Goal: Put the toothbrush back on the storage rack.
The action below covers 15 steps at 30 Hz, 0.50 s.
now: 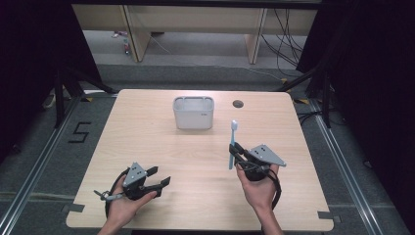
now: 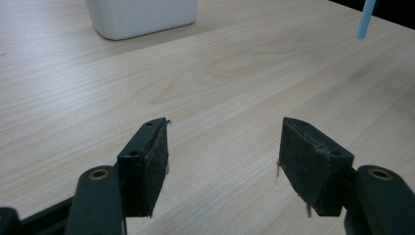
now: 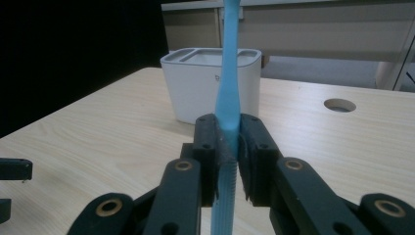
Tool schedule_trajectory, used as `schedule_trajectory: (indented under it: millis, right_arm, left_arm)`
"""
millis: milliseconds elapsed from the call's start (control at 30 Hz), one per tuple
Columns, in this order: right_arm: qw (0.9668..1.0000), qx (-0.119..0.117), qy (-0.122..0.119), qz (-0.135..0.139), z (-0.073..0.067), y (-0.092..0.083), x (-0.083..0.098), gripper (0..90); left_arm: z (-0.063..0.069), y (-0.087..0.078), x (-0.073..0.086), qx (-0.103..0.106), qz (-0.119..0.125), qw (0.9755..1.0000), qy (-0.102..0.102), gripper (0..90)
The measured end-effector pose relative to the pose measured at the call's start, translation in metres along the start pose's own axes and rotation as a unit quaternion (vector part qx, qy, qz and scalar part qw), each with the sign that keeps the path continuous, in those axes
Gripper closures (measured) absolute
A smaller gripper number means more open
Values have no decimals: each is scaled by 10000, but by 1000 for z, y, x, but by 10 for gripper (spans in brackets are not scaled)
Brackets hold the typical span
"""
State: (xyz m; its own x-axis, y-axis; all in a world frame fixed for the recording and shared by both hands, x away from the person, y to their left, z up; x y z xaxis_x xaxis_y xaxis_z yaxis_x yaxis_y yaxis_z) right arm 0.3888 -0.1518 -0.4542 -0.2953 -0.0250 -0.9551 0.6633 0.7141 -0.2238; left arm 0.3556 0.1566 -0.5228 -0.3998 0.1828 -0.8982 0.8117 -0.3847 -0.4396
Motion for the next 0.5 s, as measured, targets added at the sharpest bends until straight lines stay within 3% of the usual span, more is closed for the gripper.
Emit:
schedule_trajectory:
  millis: [67, 100, 167, 200, 233, 400, 500]
  right_arm:
    - [10000, -2, 59, 8, -1, 0, 0, 789]
    - [10000, -42, -71, 34, -2, 1, 0, 789]
    - [10000, -24, -36, 56, -3, 2, -1, 789]
    - [9999, 0, -144, 47, -3, 2, -1, 789]
    - [10000, -4, -19, 61, -5, 3, -1, 789]
    - [9998, -119, -89, 96, -10, 8, -4, 789]
    - [9997, -166, -117, 131, -13, 11, -6, 789]
  left_arm:
    - [1, 0, -1, 16, 21, 10000, 24, 341]
    - [4, 1, -5, 76, 76, 9999, 57, 339]
    - [7, 2, -8, 121, 138, 9998, 86, 334]
    - [8, 3, -10, 145, 161, 9997, 141, 332]
    - [10, 3, -13, 167, 192, 9996, 143, 330]
    - [18, 6, -24, 248, 289, 9989, 287, 321]
    - [30, 10, -35, 423, 365, 9972, 490, 318]
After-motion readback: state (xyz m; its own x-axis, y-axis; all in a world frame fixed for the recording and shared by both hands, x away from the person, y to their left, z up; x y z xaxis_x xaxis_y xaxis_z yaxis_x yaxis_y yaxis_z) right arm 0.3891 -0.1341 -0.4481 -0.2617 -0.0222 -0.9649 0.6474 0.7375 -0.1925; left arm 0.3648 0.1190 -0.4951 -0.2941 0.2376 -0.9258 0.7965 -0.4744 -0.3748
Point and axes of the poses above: each handheld gripper's, and its own axes: y roughly forward along the jaws, x roughly out of its underside, z roughly to its right, the point moved 4 cm from there along y, roughly forward along the jaws, and after that the axes turned 15 degrees about -x, right-handed, at the moved point
